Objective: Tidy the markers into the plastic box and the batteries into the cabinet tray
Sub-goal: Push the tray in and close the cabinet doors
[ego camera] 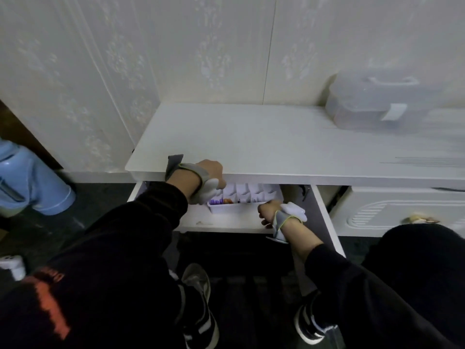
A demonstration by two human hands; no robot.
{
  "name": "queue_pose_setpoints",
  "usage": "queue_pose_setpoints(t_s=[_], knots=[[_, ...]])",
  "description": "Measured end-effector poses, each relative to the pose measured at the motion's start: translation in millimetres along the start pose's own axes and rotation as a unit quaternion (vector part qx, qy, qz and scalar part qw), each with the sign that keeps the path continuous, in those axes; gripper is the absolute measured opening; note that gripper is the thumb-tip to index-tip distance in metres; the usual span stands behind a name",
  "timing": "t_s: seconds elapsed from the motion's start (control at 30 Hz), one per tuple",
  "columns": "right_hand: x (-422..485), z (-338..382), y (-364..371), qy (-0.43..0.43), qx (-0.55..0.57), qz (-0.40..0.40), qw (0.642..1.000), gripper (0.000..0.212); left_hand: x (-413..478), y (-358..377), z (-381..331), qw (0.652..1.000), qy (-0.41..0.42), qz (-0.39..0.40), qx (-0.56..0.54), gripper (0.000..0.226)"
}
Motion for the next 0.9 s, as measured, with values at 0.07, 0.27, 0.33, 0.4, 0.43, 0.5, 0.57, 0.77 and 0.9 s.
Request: queue_pose_setpoints(t_s=[0.07, 0.27, 0.33, 0.4, 0.43, 0.5, 0.57, 0.77, 0.9], knots=[[-36.2, -0.4, -29.4, -0.005, -0.099, -0.07, 0.993, 0.045, -19.7, 14.2, 13.5, 0.999, -0.038, -0.003, 0.004, 0.02], [-88.2, -1.1, -86.5, -0.057, -0.236, -0.204, 0.949, 0.028, -72.3, 42.4, 57.8, 0.99, -0.14, -0.014, -0.025, 0.037], [-99.3, -8.3, -101.5, -0.031, -0.257, -0.273, 0.926, 0.043, -87.4, 40.9, 68.3, 0.985, -0.17, -0.034, -0.003, 0.04], [-103.4, -20.2, -112.4, 0.007, -0.248, -0.291, 0.924, 0.05, -97.9, 39.6, 84.9, 0.973, -0.222, -0.068, -0.008, 0.045], [-101.3, -26.0, -112.0, 0.022, -0.252, -0.265, 0.93, 0.049, -99.4, 44.0, 91.4, 0.971, -0.234, -0.056, 0.009, 0.047], [-92.8, -33.9, -105.9, 0.036, -0.293, -0.182, 0.938, 0.033, -100.8, 53.4, 99.6, 0.973, -0.224, -0.02, 0.045, 0.045], [-90.6, -39.2, -107.6, 0.063, -0.313, -0.156, 0.935, 0.022, -104.6, 63.3, 108.7, 0.976, -0.211, 0.011, 0.051, 0.043], [-70.5, -35.4, -95.9, 0.037, -0.213, -0.101, 0.971, 0.042, -115.0, 89.6, 122.9, 0.965, -0.241, 0.075, 0.076, 0.048], [-72.2, -34.2, -99.3, 0.054, -0.266, -0.119, 0.955, 0.029, -113.8, 90.8, 123.3, 0.962, -0.263, 0.064, 0.028, 0.047]])
Point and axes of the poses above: each hand's wrist, its own x-axis towards the middle knuckle, its own y-axis out of the palm, z = x × y, the point moved 9 cm from there along x, towards the middle knuckle, and after that the axes turned 12 degrees about z, right-handed, at the moved point
